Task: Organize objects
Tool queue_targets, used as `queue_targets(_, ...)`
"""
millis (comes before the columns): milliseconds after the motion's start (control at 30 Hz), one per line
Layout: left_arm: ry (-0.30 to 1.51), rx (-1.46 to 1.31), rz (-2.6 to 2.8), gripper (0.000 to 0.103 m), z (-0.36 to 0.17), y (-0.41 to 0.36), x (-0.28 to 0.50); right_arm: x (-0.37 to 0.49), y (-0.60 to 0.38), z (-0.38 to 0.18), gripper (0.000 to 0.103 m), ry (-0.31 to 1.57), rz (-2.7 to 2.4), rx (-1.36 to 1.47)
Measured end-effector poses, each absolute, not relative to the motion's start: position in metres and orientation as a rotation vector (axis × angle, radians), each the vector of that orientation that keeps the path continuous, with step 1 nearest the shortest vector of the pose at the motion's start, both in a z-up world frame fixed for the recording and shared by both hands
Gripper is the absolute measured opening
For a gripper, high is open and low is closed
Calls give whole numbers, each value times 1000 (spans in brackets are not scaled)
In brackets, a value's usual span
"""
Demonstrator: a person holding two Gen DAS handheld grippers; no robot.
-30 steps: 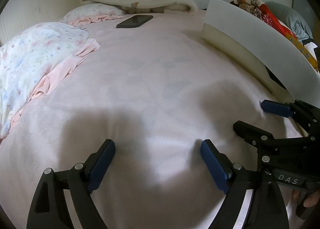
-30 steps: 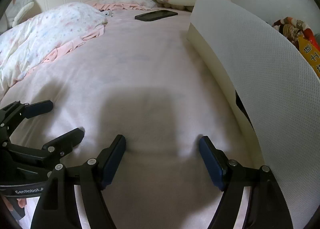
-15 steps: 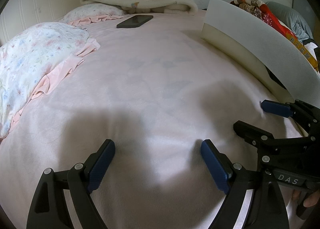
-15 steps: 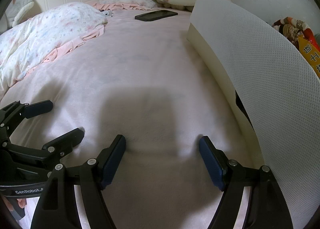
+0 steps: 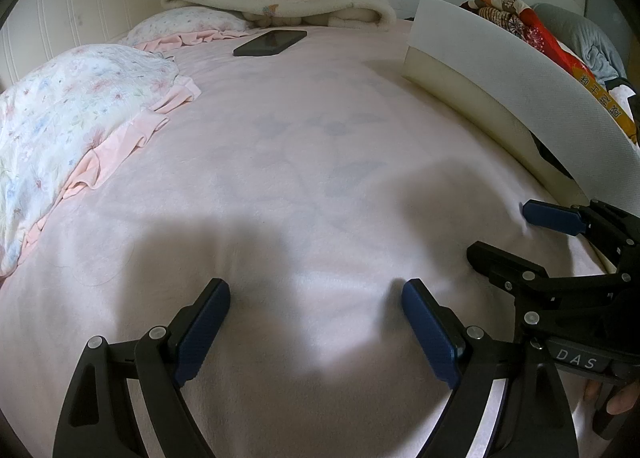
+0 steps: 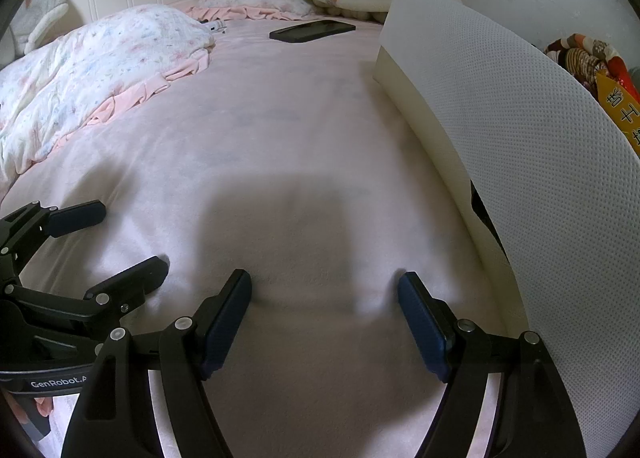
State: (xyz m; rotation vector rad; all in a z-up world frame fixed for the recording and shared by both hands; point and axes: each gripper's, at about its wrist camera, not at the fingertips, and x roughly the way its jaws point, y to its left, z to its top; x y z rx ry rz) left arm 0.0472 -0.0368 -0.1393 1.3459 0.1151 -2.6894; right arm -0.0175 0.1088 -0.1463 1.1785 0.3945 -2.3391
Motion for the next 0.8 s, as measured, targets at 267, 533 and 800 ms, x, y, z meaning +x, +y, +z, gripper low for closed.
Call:
queue_targets(267, 115, 1346, -2689, 88, -139, -37, 47, -17, 109, -146, 75, 394, -2339, 1179)
queue_targets(533, 115, 1346, -2690, 88, -139, -37, 48, -18, 108, -147, 75, 394, -2339, 1178)
queue_targets(800, 114, 1346, -2690, 88, -139, -38, 47, -18, 107, -148, 75, 394, -2339, 1178)
